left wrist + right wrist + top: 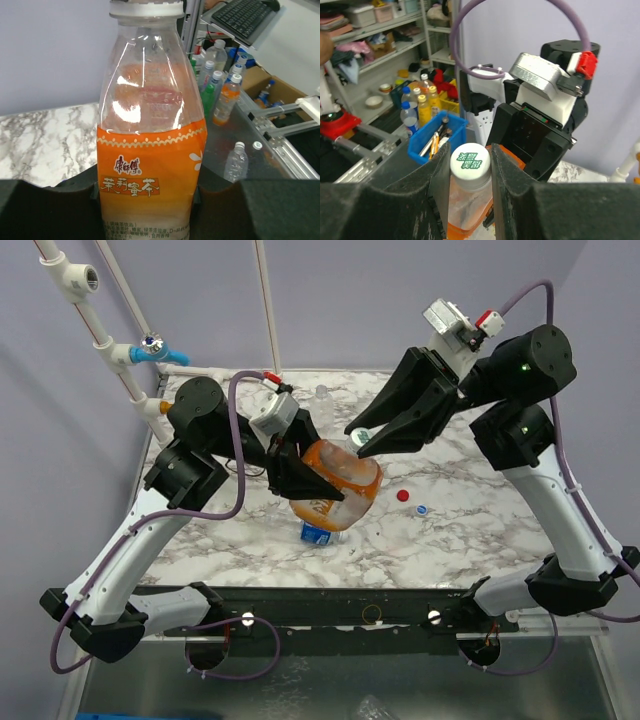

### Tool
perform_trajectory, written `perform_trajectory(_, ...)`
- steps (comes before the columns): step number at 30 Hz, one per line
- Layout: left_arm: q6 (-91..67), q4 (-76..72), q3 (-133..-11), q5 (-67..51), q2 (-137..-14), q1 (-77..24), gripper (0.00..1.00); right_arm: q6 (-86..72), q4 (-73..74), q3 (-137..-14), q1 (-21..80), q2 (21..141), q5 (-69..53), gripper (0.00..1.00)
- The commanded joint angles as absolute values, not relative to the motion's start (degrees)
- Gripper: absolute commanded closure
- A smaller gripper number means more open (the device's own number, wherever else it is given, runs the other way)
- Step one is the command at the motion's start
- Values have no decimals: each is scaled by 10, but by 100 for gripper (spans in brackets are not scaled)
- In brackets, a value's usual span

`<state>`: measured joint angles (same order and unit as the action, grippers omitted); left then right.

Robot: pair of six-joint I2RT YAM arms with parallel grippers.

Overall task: Unscrew the bottle caps
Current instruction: Unscrew the bottle cap from the plastic bottle.

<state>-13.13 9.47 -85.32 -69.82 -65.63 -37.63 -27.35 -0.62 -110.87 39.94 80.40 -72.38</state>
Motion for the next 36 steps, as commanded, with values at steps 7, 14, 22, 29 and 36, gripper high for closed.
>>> perform_trajectory(7,-145,84,-864,-726,-650,-374,100,-328,-57,-1095,375,805,-825,90)
perform_trajectory(14,-62,96,-833,-564,-640,-372,100,-158,166,-1140,366,775,-409,6)
perform_trajectory(22,-3,99,-812,-283,-644,-373,100,-148,217,-1161,381,796,-244,0)
perform_trajectory(29,22,97,-813,-203,-656,-373,100,-113,279,-1216,430,852,-95,13)
perform_trajectory(36,19,95,-812,-207,-658,-374,100,-118,233,-1187,435,849,-83,33)
